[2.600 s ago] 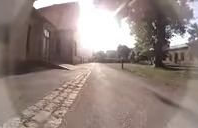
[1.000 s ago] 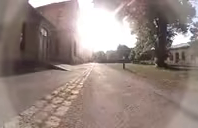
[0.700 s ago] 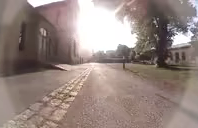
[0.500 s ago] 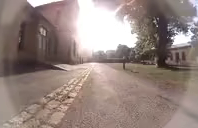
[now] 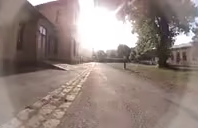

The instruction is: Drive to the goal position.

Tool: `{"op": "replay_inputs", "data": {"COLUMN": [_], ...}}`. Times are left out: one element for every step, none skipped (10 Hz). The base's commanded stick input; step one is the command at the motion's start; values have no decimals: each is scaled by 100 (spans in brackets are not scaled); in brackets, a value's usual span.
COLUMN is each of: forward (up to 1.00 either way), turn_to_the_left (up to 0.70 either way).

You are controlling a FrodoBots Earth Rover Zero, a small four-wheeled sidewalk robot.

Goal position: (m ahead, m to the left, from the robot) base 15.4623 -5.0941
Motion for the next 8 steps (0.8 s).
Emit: {"op": "replay_inputs", "data": {"forward": [44, 44, 44, 44, 44, 44, 44, 44], "turn_to_the_left": [2, 2, 2, 2, 2, 2, 2, 2]}}
